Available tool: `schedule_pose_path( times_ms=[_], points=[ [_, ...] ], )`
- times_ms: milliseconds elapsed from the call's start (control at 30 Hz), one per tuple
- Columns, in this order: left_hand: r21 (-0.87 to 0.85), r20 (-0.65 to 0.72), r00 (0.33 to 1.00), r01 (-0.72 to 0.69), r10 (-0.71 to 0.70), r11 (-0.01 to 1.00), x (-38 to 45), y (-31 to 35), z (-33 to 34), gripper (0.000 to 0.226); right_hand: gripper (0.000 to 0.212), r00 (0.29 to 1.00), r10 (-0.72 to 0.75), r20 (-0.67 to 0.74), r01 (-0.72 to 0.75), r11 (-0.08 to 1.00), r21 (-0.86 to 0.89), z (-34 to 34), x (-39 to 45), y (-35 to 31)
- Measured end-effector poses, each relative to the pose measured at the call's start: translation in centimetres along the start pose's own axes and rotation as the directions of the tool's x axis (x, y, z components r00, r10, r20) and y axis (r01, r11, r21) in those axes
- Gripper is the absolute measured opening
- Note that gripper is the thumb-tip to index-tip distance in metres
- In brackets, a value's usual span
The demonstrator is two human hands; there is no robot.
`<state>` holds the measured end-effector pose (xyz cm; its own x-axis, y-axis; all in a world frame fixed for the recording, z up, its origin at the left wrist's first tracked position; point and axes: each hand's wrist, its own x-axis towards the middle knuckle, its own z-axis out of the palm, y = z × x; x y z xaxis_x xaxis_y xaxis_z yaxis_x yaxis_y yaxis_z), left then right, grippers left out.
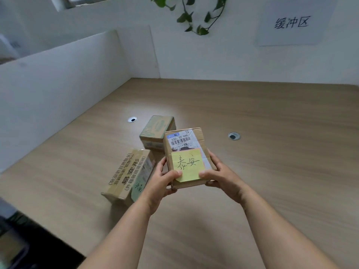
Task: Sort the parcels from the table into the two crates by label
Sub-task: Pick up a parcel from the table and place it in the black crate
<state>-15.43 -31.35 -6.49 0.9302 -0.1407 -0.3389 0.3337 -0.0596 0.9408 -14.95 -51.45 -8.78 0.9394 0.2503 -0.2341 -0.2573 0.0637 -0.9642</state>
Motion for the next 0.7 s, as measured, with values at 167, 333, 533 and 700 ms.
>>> schedule_pose_path(
  times_ms=[167,333,533,700],
  points=[
    [0.022,-0.021,1.000,-0.010,0.011,1.000,-2.1,-0.4,-3.7,0.090,0.099,0.999,-0.001,0.054,0.004,0.999,-0.052,3.7,0.3,-0.6],
    [0.092,-0.117,0.986,-0.109,0.119,0.990,-5.7,-1.2,-9.4,0.094,0.090,0.996,-0.008,0.090,0.015,0.997,-0.078,9.4,0.6,-1.0],
    [0.244,-0.347,0.909,-0.151,0.232,0.958,-11.5,-3.3,-18.4,0.064,0.087,0.983,0.013,0.183,0.008,0.993,-0.119,18.7,1.3,-0.5],
    [0.303,-0.451,0.866,-0.080,0.217,0.950,-16.3,-6.1,-25.3,0.066,0.086,0.966,0.036,0.255,0.006,0.987,-0.162,26.8,2.0,0.7]
  ],
)
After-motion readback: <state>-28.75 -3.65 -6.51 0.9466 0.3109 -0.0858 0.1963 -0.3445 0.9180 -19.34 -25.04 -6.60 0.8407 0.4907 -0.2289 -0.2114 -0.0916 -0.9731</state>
